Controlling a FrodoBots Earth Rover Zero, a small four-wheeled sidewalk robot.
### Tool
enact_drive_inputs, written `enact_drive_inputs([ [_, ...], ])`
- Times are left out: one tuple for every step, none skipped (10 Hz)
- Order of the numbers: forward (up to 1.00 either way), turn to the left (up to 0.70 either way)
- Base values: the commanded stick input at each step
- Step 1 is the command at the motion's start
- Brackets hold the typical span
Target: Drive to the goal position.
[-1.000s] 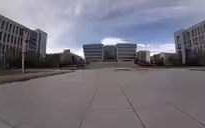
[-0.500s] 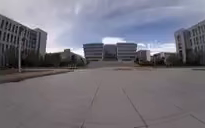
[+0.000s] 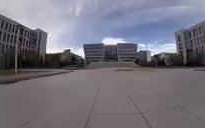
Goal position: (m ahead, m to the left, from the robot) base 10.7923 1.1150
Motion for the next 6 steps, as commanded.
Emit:
enact_drive_inputs([
  [0.85,0.03],
  [0.85,0.03],
  [0.85,0.03],
  [0.85,0.03],
  [0.85,0.03],
  [0.85,0.03],
])
